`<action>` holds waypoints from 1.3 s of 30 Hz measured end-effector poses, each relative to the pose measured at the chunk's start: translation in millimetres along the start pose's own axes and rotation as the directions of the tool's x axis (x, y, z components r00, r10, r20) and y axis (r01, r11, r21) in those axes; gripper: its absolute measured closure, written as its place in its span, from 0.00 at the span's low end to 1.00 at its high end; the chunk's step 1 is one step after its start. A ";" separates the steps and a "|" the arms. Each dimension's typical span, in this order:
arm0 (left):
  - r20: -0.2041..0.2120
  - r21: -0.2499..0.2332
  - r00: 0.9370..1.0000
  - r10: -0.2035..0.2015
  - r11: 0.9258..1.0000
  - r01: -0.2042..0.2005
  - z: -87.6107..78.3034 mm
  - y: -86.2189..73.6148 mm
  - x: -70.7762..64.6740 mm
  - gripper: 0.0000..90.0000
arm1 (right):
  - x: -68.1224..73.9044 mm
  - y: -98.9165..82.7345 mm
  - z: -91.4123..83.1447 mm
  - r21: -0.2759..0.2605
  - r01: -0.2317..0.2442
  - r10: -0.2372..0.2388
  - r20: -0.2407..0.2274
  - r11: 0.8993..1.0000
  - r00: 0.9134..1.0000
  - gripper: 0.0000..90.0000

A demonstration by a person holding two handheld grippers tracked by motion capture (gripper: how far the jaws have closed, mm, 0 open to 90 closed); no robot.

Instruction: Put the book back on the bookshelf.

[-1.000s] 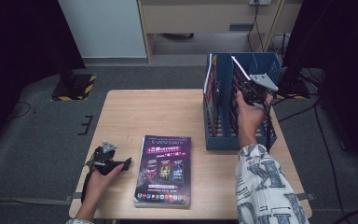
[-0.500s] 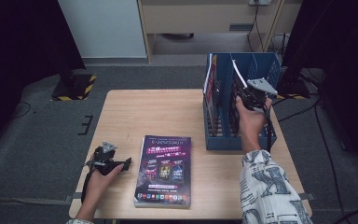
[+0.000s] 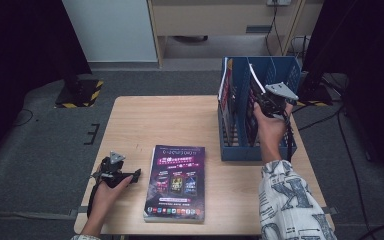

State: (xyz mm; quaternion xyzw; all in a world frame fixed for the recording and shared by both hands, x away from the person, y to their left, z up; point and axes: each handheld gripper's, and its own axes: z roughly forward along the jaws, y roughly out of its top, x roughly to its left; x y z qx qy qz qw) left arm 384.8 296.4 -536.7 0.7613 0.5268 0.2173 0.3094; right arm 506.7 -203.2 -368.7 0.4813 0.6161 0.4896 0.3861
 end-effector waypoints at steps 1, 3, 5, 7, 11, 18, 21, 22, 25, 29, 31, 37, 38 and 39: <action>0.000 0.000 1.000 0.000 1.000 0.000 0.0 0.0 0.0 0.01 | -0.1 -0.1 0.0 -0.002 -0.002 0.002 -0.001 1.000 1.000 0.91; 0.000 0.000 1.000 0.000 1.000 0.000 0.0 0.0 0.0 0.01 | 0.1 0.0 0.0 -0.019 -0.018 0.018 0.007 1.000 1.000 0.91; 0.000 0.000 1.000 0.000 1.000 0.000 0.0 0.0 0.0 0.01 | 0.0 0.3 0.1 -0.024 -0.027 0.028 0.016 0.999 0.999 0.91; 0.000 0.000 1.000 0.000 1.000 0.000 0.0 0.0 0.0 0.01 | -0.4 0.4 0.3 -0.027 -0.041 0.042 0.015 0.999 0.999 0.91; 0.000 0.000 1.000 0.000 1.000 0.000 0.0 0.0 0.0 0.01 | -0.1 1.4 0.4 -0.043 -0.054 0.056 0.037 0.998 0.998 0.91; 0.000 0.000 1.000 0.000 1.000 0.000 0.0 0.0 0.0 0.01 | 0.4 4.1 4.5 -0.052 -0.052 0.056 0.072 0.997 0.996 0.91; 0.000 0.000 1.000 0.000 1.000 0.000 0.0 0.0 0.0 0.01 | 0.9 3.5 6.5 -0.059 -0.058 0.064 0.096 0.997 0.993 0.91; 0.000 0.000 1.000 0.000 1.000 0.000 0.0 0.0 0.0 0.01 | 1.0 3.1 6.8 -0.059 -0.054 0.060 0.101 0.997 0.993 0.91; 0.000 0.000 1.000 0.000 1.000 0.000 0.1 0.1 0.0 0.01 | 2.7 2.2 8.2 -0.056 -0.034 0.041 0.119 0.998 0.992 0.91; 0.000 0.000 1.000 0.000 1.000 0.000 0.1 0.0 0.0 0.01 | 3.8 0.9 9.9 -0.052 -0.017 0.024 0.134 0.998 0.991 0.91; 0.000 0.000 1.000 0.000 1.000 0.000 0.1 0.0 0.1 0.01 | 4.4 -0.1 11.2 -0.052 -0.015 0.022 0.139 0.999 0.990 0.91; 0.000 0.000 1.000 0.000 1.000 0.000 0.2 0.2 0.0 0.01 | 9.8 -3.4 14.8 -0.046 0.010 -0.003 0.144 0.999 0.990 0.91; 0.000 0.000 1.000 -0.001 1.000 0.001 0.2 0.1 0.0 0.01 | 10.5 -4.2 15.4 -0.049 0.008 -0.001 0.140 0.999 0.990 0.91; 0.000 0.000 1.000 0.000 1.000 0.000 0.2 0.2 0.0 0.01 | 11.7 -5.1 15.5 -0.050 0.009 -0.002 0.140 0.999 0.990 0.91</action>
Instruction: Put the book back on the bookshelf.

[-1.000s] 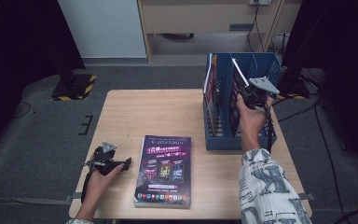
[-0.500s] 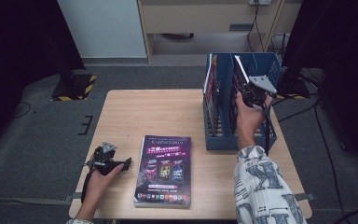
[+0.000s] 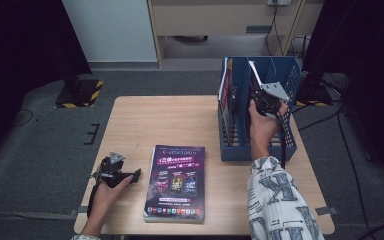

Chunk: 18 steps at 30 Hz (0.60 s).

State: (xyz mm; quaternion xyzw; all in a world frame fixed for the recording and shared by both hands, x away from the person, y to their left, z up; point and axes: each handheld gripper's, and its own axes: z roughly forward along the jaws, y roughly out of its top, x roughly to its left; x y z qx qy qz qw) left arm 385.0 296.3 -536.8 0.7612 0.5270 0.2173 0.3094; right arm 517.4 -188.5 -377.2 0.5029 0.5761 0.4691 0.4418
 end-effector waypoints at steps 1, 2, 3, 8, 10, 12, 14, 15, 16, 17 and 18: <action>0.000 0.000 1.000 0.000 1.000 0.000 0.0 0.0 0.0 0.01 | 0.7 -0.6 -0.3 -0.002 -0.003 0.003 -0.002 1.000 1.000 0.91; 0.000 0.000 1.000 0.000 1.000 0.000 0.0 0.0 0.0 0.01 | 1.7 -1.1 -0.6 -0.005 -0.008 0.007 -0.005 1.000 1.000 0.91; 0.000 0.000 1.000 0.000 1.000 0.000 0.0 0.0 0.0 0.01 | 1.7 -1.1 -0.6 -0.005 -0.008 0.007 -0.005 1.000 1.000 0.91; 0.000 0.000 1.000 0.000 1.000 0.000 0.0 0.0 0.0 0.01 | 5.8 -2.1 -1.3 -0.008 -0.011 0.010 -0.022 1.000 1.000 0.91; 0.000 0.000 1.000 0.000 1.000 0.000 0.0 0.0 0.0 0.01 | 6.2 -2.4 -1.3 -0.011 -0.014 0.014 -0.026 1.000 1.000 0.90; 0.000 0.000 1.000 0.000 1.000 0.000 0.0 0.0 0.0 0.01 | 6.2 -2.5 -1.5 -0.010 -0.014 0.014 -0.032 1.000 0.999 0.90; 0.000 0.000 1.000 0.000 1.000 0.000 0.0 0.0 0.0 0.01 | 5.7 -2.6 -1.6 -0.012 -0.022 0.021 -0.041 1.000 0.999 0.88; 0.000 0.000 1.000 0.000 1.000 0.000 0.0 0.0 0.0 0.01 | 5.4 -2.7 -1.7 -0.015 -0.027 0.027 -0.044 1.000 0.999 0.87; 0.000 0.000 1.000 0.000 1.000 0.000 0.0 0.0 0.0 0.01 | 5.1 -2.6 -1.8 -0.016 -0.033 0.032 -0.049 0.999 0.998 0.86; 0.000 0.000 1.000 0.000 1.000 0.000 0.0 0.0 0.0 0.01 | 5.1 -2.6 -1.8 -0.016 -0.033 0.032 -0.049 0.999 0.998 0.86; 0.000 0.000 1.000 -0.001 1.000 0.001 0.0 0.0 0.0 0.01 | 5.4 -1.9 -2.7 -0.018 -0.034 0.033 -0.054 0.999 0.998 0.85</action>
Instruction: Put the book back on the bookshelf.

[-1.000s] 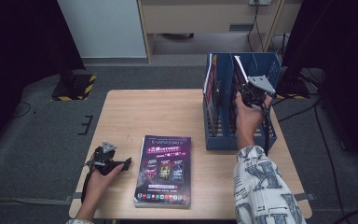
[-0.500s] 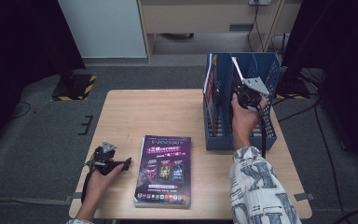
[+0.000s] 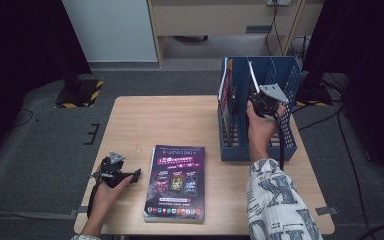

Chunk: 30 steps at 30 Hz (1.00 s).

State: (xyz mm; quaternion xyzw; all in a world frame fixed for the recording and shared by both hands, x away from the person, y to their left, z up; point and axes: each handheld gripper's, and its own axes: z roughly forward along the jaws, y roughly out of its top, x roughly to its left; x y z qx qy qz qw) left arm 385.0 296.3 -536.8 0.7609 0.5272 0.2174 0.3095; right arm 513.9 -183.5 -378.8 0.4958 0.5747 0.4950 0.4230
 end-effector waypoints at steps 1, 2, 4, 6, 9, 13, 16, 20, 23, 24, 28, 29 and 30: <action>0.000 0.000 1.000 0.000 1.000 0.000 0.0 0.0 0.0 0.01 | 0.4 0.5 -0.3 -0.003 0.001 -0.001 -0.004 1.000 1.000 0.82; 0.000 0.000 1.000 0.000 1.000 0.000 0.0 0.0 0.0 0.01 | 1.1 1.1 -1.0 -0.006 0.000 -0.001 -0.009 1.000 1.000 0.79; 0.000 0.000 1.000 0.000 1.000 0.000 0.0 0.0 0.0 0.01 | 1.5 1.6 -2.1 -0.002 0.001 -0.001 -0.017 1.000 1.000 0.74; 0.000 0.000 1.000 0.000 1.000 0.000 0.0 0.0 0.0 0.01 | 1.6 1.9 -3.2 0.001 -0.001 0.002 -0.020 1.000 1.000 0.68; 0.000 0.000 1.000 0.000 1.000 0.000 0.0 0.0 0.0 0.01 | 1.3 2.0 -4.0 0.007 -0.003 0.003 -0.018 1.000 1.000 0.61; -0.001 0.000 1.000 -0.001 1.000 0.001 0.2 0.2 0.0 0.01 | 0.8 1.6 -8.0 0.028 -0.019 0.019 -0.033 0.999 0.999 0.48; -0.001 0.000 1.000 -0.001 1.000 0.001 0.2 0.1 -0.1 0.01 | 1.3 0.7 -10.9 0.043 -0.024 0.026 -0.046 0.999 0.999 0.43; -0.001 0.000 1.000 -0.001 1.000 0.001 0.2 0.1 -0.1 0.01 | 2.5 0.0 -14.1 0.067 -0.007 0.011 -0.059 0.998 0.998 0.37; -0.001 0.000 1.000 -0.001 1.000 0.001 0.2 0.1 -0.1 0.01 | 2.1 -0.4 -17.4 0.067 -0.007 0.011 -0.061 0.998 0.998 0.34; -0.001 0.000 1.000 -0.001 1.000 0.001 0.2 0.2 -0.1 0.01 | 1.7 -0.7 -18.4 0.068 -0.012 0.016 -0.063 0.998 0.998 0.32; -0.001 0.000 1.000 -0.001 1.000 0.001 0.2 0.2 -0.1 0.01 | 0.7 -3.7 -22.8 0.079 -0.012 0.018 -0.077 0.997 0.997 0.28; -0.001 0.000 1.000 -0.001 1.000 0.001 0.2 0.2 -0.1 0.01 | 0.6 -4.4 -24.2 0.081 -0.017 0.023 -0.084 0.997 0.996 0.27; -0.001 0.000 1.000 -0.001 1.000 0.001 0.2 0.2 -0.1 0.01 | 0.4 -5.3 -25.8 0.084 -0.022 0.030 -0.090 0.996 0.996 0.26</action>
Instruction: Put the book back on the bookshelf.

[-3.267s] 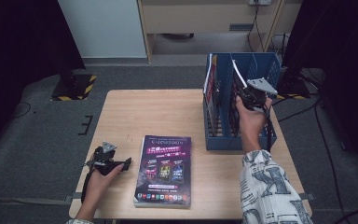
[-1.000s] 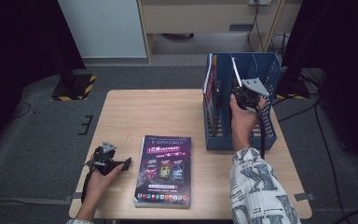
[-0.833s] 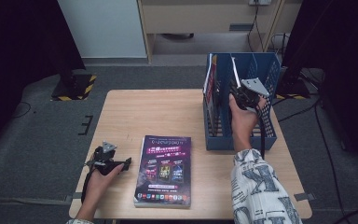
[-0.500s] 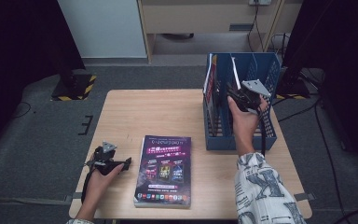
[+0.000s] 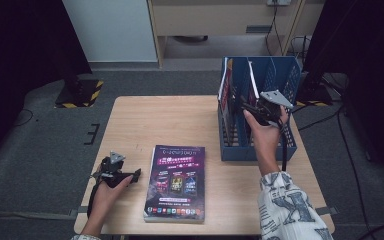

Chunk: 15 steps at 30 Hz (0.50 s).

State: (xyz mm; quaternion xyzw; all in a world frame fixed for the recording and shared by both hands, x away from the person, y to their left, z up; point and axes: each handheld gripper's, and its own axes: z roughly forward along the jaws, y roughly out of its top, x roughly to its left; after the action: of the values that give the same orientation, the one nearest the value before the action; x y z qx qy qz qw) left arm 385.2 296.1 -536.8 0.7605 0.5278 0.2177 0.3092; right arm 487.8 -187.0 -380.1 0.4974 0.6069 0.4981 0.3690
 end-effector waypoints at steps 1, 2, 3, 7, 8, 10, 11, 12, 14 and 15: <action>0.000 0.000 1.000 0.000 1.000 0.000 0.0 0.0 0.0 0.01 | 0.2 -0.7 -1.0 0.003 -0.001 0.001 0.000 1.000 1.000 0.26; 0.000 0.000 1.000 0.000 1.000 0.000 0.0 0.0 0.0 0.01 | 0.3 -1.9 -2.6 0.015 -0.001 0.001 -0.009 1.000 1.000 0.25; 0.000 0.000 1.000 0.000 1.000 0.000 0.0 0.0 0.0 0.01 | 0.3 -2.6 -3.6 0.018 -0.003 0.003 -0.015 1.000 1.000 0.24; -0.001 0.000 1.000 0.000 1.000 0.000 0.1 0.1 -0.1 0.01 | 0.2 -6.8 -10.5 0.028 -0.006 0.007 -0.033 1.000 0.999 0.22; -0.001 0.000 1.000 -0.001 1.000 0.001 0.1 0.1 -0.1 0.01 | -0.2 -8.2 -12.0 0.027 -0.002 0.003 -0.036 1.000 0.999 0.22; -0.001 0.000 1.000 0.000 1.000 0.000 0.1 0.1 -0.1 0.01 | -0.2 -11.4 -16.2 0.028 -0.009 0.010 -0.041 1.000 0.999 0.22; -0.001 0.000 1.000 -0.001 1.000 0.001 0.1 0.1 -0.1 0.01 | -0.4 -12.5 -17.5 0.027 -0.010 0.011 -0.045 1.000 0.999 0.21; -0.001 0.000 1.000 0.000 1.000 0.000 0.1 0.1 -0.1 0.01 | -0.6 -14.0 -19.4 0.029 -0.008 0.010 -0.046 1.000 0.999 0.21; -0.001 0.000 1.000 -0.001 1.000 0.001 0.1 0.1 -0.1 0.01 | -0.9 -17.2 -23.9 0.035 -0.015 0.017 -0.054 0.999 0.998 0.21; -0.001 0.000 1.000 -0.001 1.000 0.001 0.1 0.1 -0.1 0.01 | -1.0 -18.6 -26.4 0.038 -0.019 0.022 -0.063 0.999 0.998 0.21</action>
State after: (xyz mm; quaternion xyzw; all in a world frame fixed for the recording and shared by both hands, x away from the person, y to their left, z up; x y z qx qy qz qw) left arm 385.3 296.0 -536.8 0.7602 0.5282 0.2179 0.3092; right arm 458.7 -194.5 -392.1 0.4943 0.6223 0.5060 0.3352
